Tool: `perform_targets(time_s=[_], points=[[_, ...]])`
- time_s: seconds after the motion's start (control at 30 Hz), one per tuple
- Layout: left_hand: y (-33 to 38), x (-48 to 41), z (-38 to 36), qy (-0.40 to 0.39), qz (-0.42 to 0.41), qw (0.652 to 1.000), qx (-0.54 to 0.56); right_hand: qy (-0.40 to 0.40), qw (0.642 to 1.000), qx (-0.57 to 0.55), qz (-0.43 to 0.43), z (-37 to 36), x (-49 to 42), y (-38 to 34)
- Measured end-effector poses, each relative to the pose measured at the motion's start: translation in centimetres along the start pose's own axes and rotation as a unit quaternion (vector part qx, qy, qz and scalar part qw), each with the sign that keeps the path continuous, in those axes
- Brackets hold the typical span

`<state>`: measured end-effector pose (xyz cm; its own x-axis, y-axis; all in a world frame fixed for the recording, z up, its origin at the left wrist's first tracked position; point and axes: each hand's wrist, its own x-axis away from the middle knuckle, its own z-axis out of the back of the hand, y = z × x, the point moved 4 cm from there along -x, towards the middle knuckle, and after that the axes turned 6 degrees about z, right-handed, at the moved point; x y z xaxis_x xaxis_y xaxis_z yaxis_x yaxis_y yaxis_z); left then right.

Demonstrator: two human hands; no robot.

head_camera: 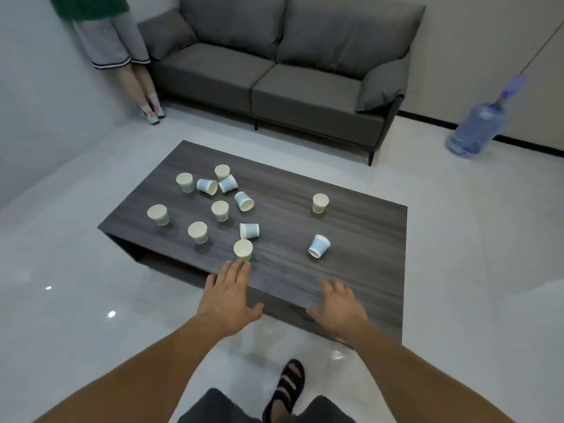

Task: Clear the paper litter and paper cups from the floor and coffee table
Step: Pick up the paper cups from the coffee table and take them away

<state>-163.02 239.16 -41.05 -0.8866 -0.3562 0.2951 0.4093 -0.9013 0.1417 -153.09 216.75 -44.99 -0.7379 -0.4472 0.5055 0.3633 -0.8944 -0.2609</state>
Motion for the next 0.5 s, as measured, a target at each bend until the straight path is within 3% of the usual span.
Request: perform_targets(time_s=[0.23,0.5], points=[[1.9,-9.0,-1.0,-0.078,-0.020,0.997,0.016,-0.044,0.998,-0.034,-0.040,1.3,-7.6,2.0],[3.0,-21.1,-2.4,-0.138,-0.078,0.987,0.035,-0.071,0.981,-0.085,-0.161,2.4,-16.3,4.3]])
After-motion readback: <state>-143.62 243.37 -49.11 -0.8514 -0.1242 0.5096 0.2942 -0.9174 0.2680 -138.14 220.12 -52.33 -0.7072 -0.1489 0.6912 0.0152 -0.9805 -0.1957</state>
